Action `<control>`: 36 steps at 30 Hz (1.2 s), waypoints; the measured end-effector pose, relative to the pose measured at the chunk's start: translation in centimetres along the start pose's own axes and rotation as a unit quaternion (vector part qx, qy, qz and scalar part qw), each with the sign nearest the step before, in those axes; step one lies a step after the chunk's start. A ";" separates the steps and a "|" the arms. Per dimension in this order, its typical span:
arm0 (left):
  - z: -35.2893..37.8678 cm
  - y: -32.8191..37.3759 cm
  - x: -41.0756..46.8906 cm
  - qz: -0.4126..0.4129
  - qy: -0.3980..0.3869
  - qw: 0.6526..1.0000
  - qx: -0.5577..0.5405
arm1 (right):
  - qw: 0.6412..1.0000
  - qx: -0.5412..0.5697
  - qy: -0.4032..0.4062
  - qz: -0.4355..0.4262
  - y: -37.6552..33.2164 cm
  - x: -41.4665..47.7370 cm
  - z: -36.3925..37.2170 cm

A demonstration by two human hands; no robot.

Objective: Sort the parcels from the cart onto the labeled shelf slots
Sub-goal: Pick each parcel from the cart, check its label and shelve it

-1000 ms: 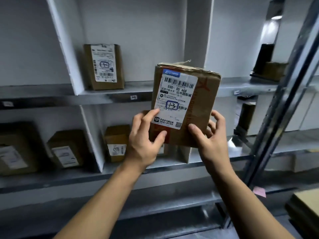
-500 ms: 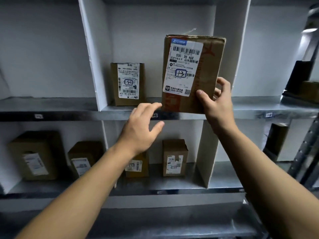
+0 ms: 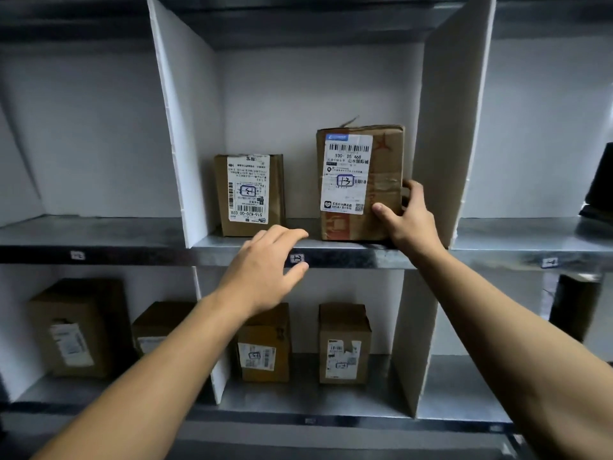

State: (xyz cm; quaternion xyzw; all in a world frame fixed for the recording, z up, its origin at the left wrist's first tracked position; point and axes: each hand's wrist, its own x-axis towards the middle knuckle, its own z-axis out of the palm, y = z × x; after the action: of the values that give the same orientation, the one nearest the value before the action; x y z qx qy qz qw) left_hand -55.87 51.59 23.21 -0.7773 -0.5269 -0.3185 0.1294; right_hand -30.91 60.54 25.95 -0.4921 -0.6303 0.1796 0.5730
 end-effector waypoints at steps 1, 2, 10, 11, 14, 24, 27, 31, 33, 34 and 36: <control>0.1 0.1 0.2 0.000 0.004 1.000 -0.001 | 1.000 -0.004 -0.004 0.007 0.0 0.2 0.0; 0.2 0.2 0.4 0.000 0.005 1.000 -0.001 | 1.000 -0.007 -0.006 0.015 0.1 0.4 0.0; 0.7 0.4 1.2 -0.005 -0.001 1.000 -0.012 | 0.999 -0.008 -0.001 0.039 0.4 1.6 0.7; 0.7 0.4 1.1 -0.007 0.001 1.000 -0.016 | 0.999 -0.012 0.000 0.038 0.5 1.7 0.7; 0.7 0.3 0.8 -0.007 0.005 1.000 -0.027 | 0.999 -0.027 0.002 0.037 0.7 1.4 0.7; 2.9 0.4 -1.9 0.025 -0.016 0.999 -0.032 | 0.976 -0.157 0.072 -0.133 2.8 -6.0 0.7; 4.9 1.4 -3.4 0.019 -0.019 0.996 -0.084 | 0.943 -0.260 0.085 -0.191 5.1 -10.8 -0.6; 8.9 4.5 -5.8 0.056 -0.063 0.990 -0.116 | 0.894 -0.405 0.058 -0.181 9.3 -17.2 -4.3; 11.1 6.7 -6.9 0.076 -0.098 0.984 -0.129 | 0.876 -0.464 0.015 -0.131 11.2 -20.4 -6.8; 12.2 7.9 -7.5 0.087 -0.117 0.980 -0.135 | 0.867 -0.488 -0.007 -0.096 12.1 -22.1 -8.1; 14.2 10.4 -8.6 0.113 -0.148 0.972 -0.145 | 0.849 -0.526 -0.034 -0.029 13.2 -25.3 -10.8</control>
State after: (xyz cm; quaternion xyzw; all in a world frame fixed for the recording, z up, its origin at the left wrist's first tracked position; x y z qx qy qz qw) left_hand -43.53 48.56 8.34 -0.8809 -0.3967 -0.2564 -0.0288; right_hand -19.36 41.91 4.72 -0.6949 -0.6634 -0.1795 0.2117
